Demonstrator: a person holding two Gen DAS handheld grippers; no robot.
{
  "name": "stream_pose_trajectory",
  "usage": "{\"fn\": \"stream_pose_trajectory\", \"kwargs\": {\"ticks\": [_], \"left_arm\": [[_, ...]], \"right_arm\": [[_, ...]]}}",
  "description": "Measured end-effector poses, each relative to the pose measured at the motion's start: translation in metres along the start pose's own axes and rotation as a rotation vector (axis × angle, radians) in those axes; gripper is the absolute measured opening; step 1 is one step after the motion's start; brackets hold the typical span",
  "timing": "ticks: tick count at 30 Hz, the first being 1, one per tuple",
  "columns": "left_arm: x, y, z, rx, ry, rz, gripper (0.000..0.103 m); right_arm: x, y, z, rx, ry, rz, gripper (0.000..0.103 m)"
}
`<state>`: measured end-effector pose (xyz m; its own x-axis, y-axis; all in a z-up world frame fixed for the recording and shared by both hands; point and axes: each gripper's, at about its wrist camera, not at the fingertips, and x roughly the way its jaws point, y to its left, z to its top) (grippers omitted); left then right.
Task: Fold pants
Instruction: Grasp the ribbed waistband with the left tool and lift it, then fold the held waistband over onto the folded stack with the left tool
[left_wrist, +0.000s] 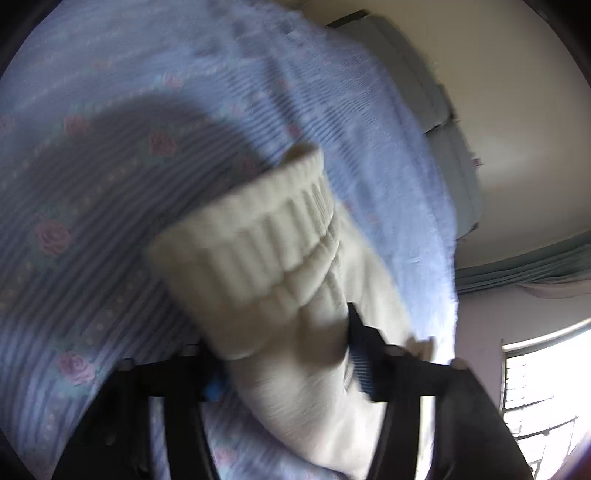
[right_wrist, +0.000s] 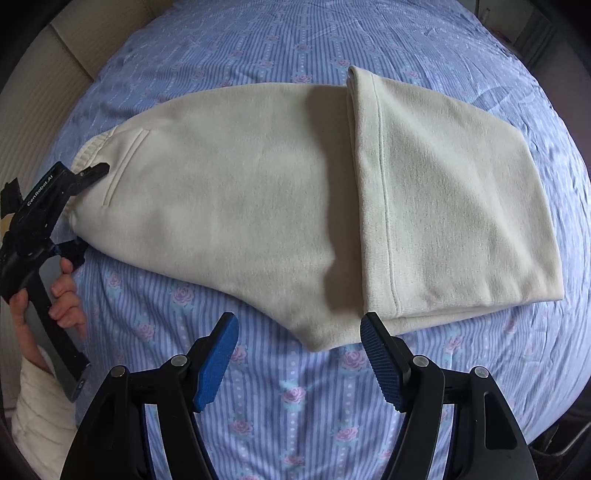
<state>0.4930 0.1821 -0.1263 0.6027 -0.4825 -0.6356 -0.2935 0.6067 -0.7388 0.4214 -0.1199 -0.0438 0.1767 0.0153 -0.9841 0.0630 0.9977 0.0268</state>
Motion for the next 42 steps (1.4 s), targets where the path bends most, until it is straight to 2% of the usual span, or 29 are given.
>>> {"fn": "stream_pose_trajectory", "kwargs": {"ticks": [1, 2, 4, 6, 8, 10, 12, 14, 16, 19, 21, 26, 29, 32, 37, 42], "left_arm": [[-0.010, -0.005, 0.001, 0.007, -0.008, -0.053, 0.035], [-0.016, -0.009, 0.001, 0.015, -0.019, -0.088, 0.035], [-0.016, -0.016, 0.001, 0.047, -0.022, -0.106, 0.041], [-0.001, -0.014, 0.000, 0.070, -0.001, -0.031, 0.047], [0.019, -0.008, 0.000, 0.051, 0.039, 0.060, 0.048], [0.037, -0.006, -0.006, 0.093, 0.086, 0.118, 0.048], [0.046, -0.007, -0.006, 0.099, 0.107, 0.171, 0.042], [0.042, -0.017, -0.001, 0.096, 0.118, 0.180, 0.033], [0.025, -0.039, 0.006, 0.133, 0.090, 0.184, 0.028], [-0.002, -0.081, 0.012, 0.218, 0.055, 0.164, 0.027], [-0.015, -0.116, 0.005, 0.320, 0.030, 0.191, 0.027], [-0.032, -0.206, -0.031, 0.579, -0.038, 0.272, 0.027], [-0.029, -0.247, -0.054, 0.664, -0.046, 0.294, 0.027], [-0.016, -0.286, -0.078, 0.750, -0.042, 0.352, 0.027], [0.001, -0.344, -0.108, 0.823, -0.020, 0.418, 0.026], [0.019, -0.374, -0.145, 0.833, 0.057, 0.457, 0.026]], "right_arm": [[-0.004, 0.000, 0.000, -0.001, -0.009, 0.006, 0.070], [-0.007, 0.001, 0.000, 0.000, -0.019, 0.016, 0.070], [-0.013, -0.002, 0.000, 0.012, -0.029, 0.035, 0.070], [-0.017, -0.005, -0.001, 0.028, -0.032, 0.048, 0.070], [-0.021, -0.010, -0.002, 0.047, -0.034, 0.039, 0.070], [-0.022, -0.013, -0.004, 0.070, -0.026, 0.016, 0.070], [-0.023, -0.015, -0.003, 0.088, -0.025, 0.022, 0.070], [-0.024, -0.016, -0.001, 0.098, -0.025, 0.016, 0.070], [-0.029, -0.016, 0.000, 0.091, -0.034, 0.001, 0.070], [-0.040, -0.023, 0.001, 0.100, -0.055, 0.040, 0.070], [-0.051, -0.032, -0.002, 0.113, -0.067, 0.048, 0.070], [-0.080, -0.075, -0.019, 0.172, -0.106, 0.051, 0.070], [-0.097, -0.112, -0.029, 0.232, -0.119, 0.054, 0.070], [-0.110, -0.147, -0.038, 0.284, -0.136, 0.069, 0.070], [-0.131, -0.201, -0.047, 0.344, -0.166, 0.101, 0.070], [-0.153, -0.249, -0.045, 0.364, -0.198, 0.144, 0.070]]}}
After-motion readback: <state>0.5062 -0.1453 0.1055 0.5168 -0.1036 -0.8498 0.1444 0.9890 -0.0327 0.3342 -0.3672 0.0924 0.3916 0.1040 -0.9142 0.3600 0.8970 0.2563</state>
